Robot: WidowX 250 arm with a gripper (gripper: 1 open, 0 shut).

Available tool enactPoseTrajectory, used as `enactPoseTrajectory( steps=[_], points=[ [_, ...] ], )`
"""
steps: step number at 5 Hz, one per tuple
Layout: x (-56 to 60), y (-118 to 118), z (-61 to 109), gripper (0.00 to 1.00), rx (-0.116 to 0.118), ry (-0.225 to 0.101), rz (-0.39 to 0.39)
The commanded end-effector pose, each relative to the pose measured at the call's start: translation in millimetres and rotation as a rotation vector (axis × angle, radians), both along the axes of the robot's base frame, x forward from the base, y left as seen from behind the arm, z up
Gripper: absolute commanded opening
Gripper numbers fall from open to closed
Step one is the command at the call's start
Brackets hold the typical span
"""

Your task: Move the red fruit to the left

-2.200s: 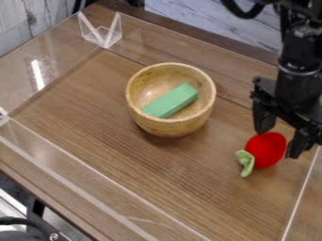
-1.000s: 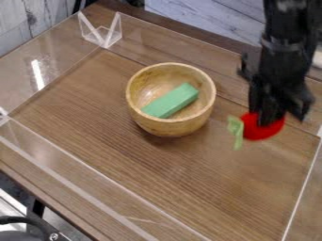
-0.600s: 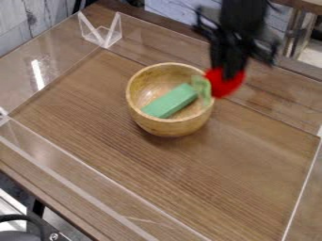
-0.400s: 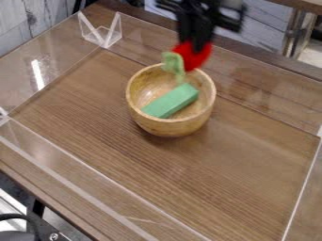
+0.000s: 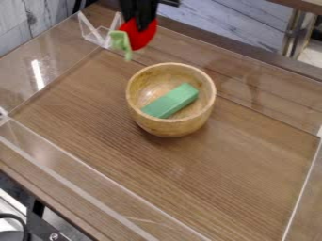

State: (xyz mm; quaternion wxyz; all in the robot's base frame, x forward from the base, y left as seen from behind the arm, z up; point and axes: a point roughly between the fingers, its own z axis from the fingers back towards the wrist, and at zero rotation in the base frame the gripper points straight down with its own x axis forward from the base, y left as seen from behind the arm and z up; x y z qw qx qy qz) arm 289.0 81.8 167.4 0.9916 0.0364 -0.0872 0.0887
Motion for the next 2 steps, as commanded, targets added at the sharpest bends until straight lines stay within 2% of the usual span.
enactPoseTrajectory(
  steps=[1,2],
  points=[
    [7.5,25,10.1,0.00,0.031,-0.055,-0.028],
    [10.9,46,-1.0,0.00,0.042,-0.049,-0.054]
  ],
)
